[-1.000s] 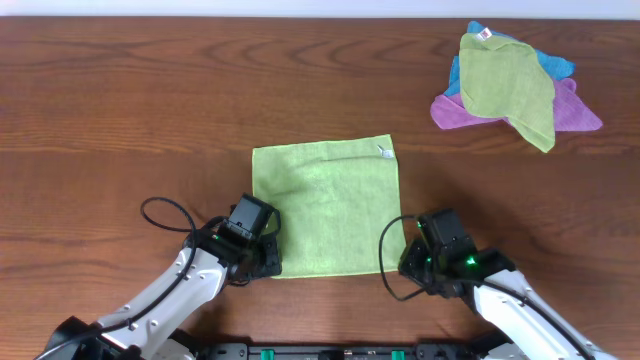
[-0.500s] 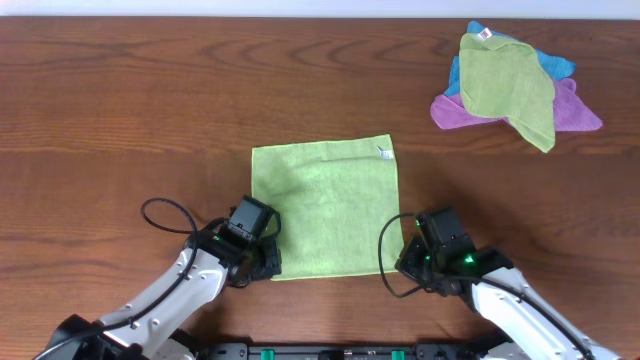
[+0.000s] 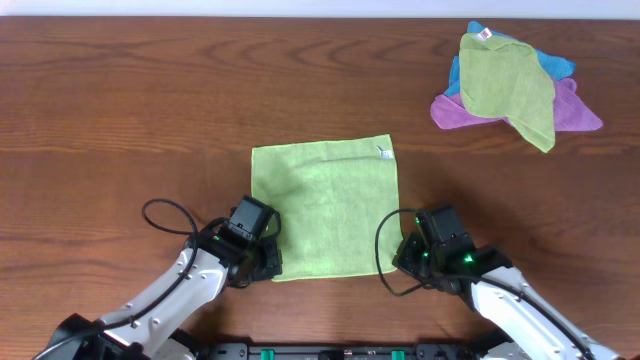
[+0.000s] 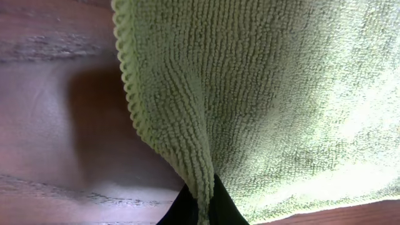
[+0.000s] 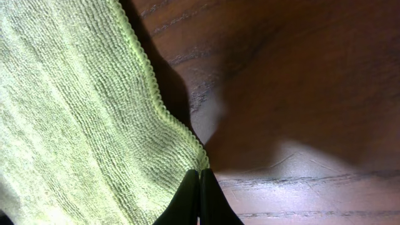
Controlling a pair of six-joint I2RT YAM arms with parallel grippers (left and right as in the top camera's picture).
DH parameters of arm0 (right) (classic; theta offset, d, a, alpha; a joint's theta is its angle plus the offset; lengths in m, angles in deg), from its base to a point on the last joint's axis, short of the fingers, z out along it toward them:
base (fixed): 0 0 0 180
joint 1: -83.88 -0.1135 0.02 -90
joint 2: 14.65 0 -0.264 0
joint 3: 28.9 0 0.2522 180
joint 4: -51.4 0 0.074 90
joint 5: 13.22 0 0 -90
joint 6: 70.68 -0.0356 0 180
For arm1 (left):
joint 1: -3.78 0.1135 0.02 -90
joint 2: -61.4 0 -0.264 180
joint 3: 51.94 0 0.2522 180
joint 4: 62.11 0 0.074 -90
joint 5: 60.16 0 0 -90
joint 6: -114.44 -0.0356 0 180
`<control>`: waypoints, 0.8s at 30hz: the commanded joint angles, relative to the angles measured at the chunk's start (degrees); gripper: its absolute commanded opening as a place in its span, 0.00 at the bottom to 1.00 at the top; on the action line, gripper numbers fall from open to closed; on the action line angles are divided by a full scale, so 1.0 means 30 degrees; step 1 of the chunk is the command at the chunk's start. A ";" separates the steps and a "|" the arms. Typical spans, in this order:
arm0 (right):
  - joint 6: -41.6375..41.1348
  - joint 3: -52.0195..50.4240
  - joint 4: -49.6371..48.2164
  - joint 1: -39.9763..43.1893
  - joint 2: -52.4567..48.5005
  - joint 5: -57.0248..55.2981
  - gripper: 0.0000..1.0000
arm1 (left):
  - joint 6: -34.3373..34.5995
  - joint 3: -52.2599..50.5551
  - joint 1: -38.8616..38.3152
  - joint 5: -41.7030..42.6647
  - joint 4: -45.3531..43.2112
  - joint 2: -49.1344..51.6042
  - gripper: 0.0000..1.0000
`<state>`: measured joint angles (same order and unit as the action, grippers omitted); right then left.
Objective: Fold the cloth
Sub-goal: 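Move both grippers to the cloth's near corners and grasp them, then lift the near corners and fold them forward onto the far edge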
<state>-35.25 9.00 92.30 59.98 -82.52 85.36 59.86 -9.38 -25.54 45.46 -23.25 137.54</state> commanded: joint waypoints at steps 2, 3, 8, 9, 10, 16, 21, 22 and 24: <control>0.0903 0.0576 0.0357 -0.0189 -0.0073 0.0109 0.01 | 0.0372 0.0204 0.0080 0.0175 0.0721 0.0488 0.06; 0.1100 0.0787 0.0546 -0.0189 -0.0073 -0.0102 0.01 | 0.0430 0.0306 0.0168 0.0175 0.0889 0.0481 0.06; 0.1603 0.1821 0.0707 -0.0189 -0.0073 -0.0925 0.02 | 0.0437 0.1049 0.0219 0.0168 0.1035 0.0481 0.06; 0.1712 0.1967 0.0729 -0.0189 -0.0073 -0.0940 0.01 | 0.0481 0.1297 0.0240 0.0168 0.1107 0.0481 0.06; 0.1872 0.2084 0.0721 -0.0189 -0.0080 -0.0962 0.02 | 0.0481 0.1566 0.0291 0.0160 0.1107 0.0481 0.06; 0.1967 0.2186 0.0364 -0.0189 -0.0080 -0.1290 0.02 | 0.0481 0.2754 0.0306 -0.0291 0.1049 0.0481 0.06; 0.2310 0.2368 -0.0306 -0.0182 -0.0080 -0.1392 0.01 | 0.0466 0.3723 0.0721 -0.0539 0.1151 0.0488 0.06; 0.2404 0.2426 -0.0357 -0.0182 -0.0080 -0.1392 0.02 | 0.0430 0.3789 0.0860 -0.0554 0.1151 0.0488 0.06; 0.2812 0.2630 -0.0437 -0.0182 -0.0080 -0.1428 0.02 | 0.0386 0.3825 0.1260 -0.0554 0.1202 0.0488 0.06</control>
<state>-28.97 15.03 91.23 59.98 -82.52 82.23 60.67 0.82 -23.05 44.93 -20.08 138.57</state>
